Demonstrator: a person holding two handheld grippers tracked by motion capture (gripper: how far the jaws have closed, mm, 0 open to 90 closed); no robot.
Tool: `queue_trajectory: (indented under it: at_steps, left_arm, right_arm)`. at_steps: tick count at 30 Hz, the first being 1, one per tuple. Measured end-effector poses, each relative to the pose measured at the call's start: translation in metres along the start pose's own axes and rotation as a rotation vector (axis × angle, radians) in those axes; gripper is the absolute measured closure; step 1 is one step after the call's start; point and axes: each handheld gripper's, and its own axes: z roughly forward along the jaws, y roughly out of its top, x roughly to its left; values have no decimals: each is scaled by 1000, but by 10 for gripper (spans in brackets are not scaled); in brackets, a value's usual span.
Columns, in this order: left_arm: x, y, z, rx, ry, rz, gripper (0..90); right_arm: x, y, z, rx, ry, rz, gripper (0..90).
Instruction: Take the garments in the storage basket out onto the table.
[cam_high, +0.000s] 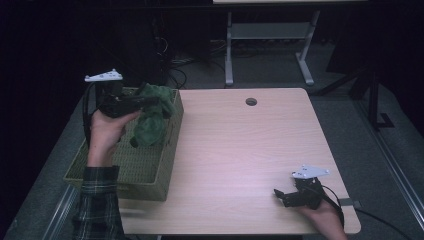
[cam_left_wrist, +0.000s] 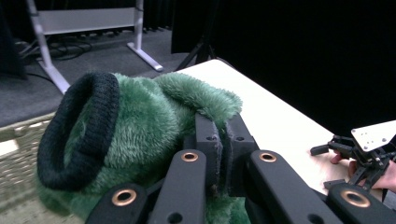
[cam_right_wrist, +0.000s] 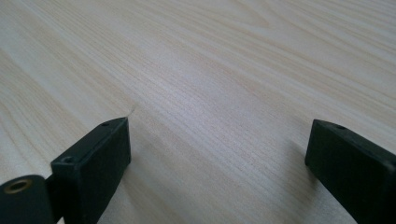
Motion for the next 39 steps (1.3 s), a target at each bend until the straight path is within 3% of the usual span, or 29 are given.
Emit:
queue_trajectory:
  at_steps: [4,11,20,28,39]
  left_arm:
    - [-5,1,12,5,-26,0,868]
    - [-29,12,45,27,-71,43,871]
    - [-50,20,70,32,-129,67,873]
    - [-60,19,85,50,-162,78,873]
    - [-84,9,118,83,-229,85,873]
  right_arm:
    - [0,0,0,0,0,0,65]
    - [0,0,0,0,0,0,65]
    - [0,0,0,0,0,0,65]
    - [0,0,0,-1,1,1,65]
    - [0,0,0,-1,0,-1,65]
